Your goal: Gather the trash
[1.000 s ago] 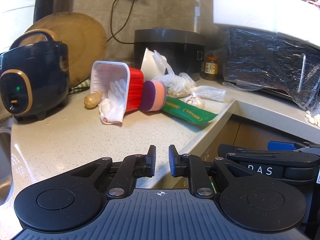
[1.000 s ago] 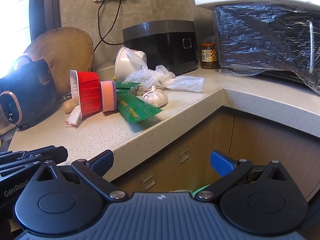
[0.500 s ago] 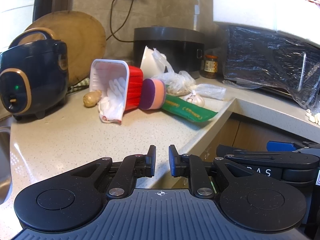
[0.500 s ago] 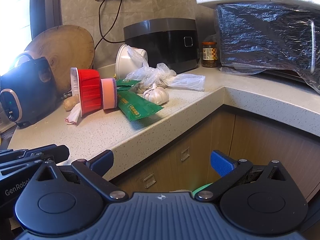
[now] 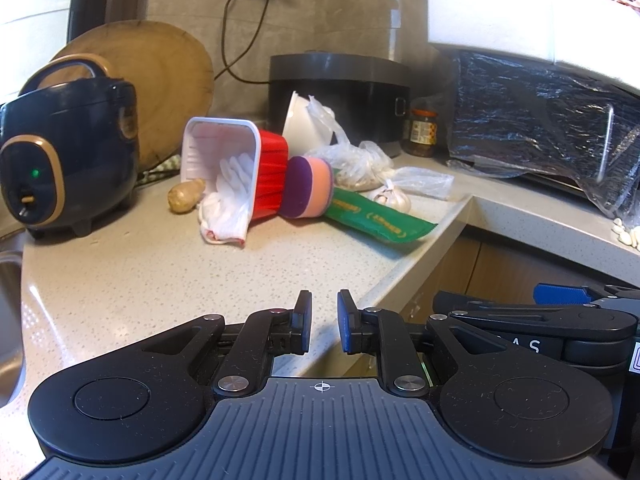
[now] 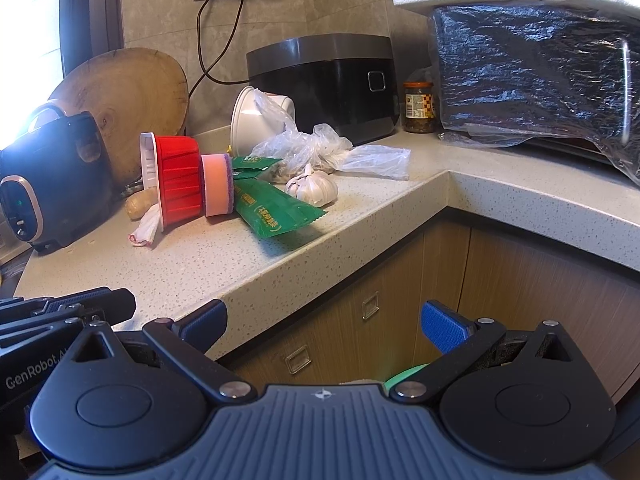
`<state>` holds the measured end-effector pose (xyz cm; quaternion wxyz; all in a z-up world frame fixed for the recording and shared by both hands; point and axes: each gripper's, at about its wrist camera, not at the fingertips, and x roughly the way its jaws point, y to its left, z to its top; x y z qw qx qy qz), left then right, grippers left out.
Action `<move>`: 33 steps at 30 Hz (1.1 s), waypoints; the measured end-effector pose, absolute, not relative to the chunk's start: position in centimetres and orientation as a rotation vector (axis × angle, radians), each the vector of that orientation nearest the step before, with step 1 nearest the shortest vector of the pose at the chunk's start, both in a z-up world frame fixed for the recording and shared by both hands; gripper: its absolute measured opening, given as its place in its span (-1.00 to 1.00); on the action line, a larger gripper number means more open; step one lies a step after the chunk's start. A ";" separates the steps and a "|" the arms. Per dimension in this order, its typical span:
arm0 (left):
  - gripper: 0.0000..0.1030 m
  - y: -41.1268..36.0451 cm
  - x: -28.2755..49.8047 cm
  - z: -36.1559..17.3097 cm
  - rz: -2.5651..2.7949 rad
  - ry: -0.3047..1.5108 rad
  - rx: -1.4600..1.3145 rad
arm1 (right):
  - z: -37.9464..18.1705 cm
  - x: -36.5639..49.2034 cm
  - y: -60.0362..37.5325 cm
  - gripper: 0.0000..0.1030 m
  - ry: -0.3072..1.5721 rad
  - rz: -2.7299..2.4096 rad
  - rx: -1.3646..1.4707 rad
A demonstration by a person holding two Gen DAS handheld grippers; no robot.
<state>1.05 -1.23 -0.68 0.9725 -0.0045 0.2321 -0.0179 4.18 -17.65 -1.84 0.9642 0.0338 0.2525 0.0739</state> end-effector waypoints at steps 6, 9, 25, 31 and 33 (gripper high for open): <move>-0.65 -1.0 1.2 -0.8 -0.025 0.476 -0.004 | -2.2 4.5 -17.7 1.00 0.506 0.150 0.075; -0.65 -1.1 1.4 -0.5 -0.013 0.479 0.010 | -2.1 4.9 -17.7 1.00 0.503 0.154 0.080; -0.60 2.8 5.6 3.9 -0.039 0.569 0.144 | 3.1 11.0 -17.5 1.00 0.221 0.286 -0.042; -0.60 6.3 9.4 5.0 -0.034 0.555 0.013 | 2.1 14.6 -17.2 1.00 0.365 0.238 -0.212; -0.60 6.8 11.1 5.2 0.021 0.575 0.011 | 2.5 15.0 -16.8 1.00 0.361 0.266 -0.208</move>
